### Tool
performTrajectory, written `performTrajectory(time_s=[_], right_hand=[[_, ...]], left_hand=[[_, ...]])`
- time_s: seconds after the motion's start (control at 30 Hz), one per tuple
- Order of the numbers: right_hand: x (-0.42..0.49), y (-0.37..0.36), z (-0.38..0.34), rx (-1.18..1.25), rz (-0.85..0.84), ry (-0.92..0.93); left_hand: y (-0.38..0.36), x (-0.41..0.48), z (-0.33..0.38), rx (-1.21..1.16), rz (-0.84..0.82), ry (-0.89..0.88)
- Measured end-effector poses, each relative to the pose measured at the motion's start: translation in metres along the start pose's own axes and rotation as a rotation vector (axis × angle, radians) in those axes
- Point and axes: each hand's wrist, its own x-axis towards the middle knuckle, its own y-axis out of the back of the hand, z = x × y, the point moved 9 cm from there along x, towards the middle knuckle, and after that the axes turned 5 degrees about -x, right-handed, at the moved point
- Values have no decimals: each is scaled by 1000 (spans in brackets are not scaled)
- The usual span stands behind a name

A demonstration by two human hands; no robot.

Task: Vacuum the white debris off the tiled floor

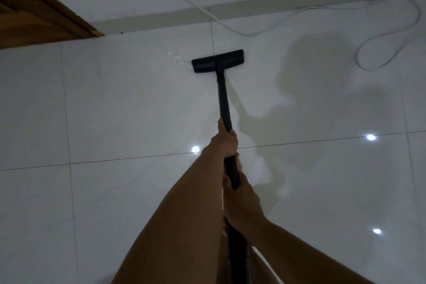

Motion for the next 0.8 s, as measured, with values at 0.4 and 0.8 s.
performTrajectory(time_s=[0.4, 0.8], right_hand=[[7, -6, -38, -74, 51, 102], [-37, 13, -68, -11, -28, 0]], left_hand=[[17, 26, -1, 3, 3, -5], [30, -17, 3, -111, -76, 47]])
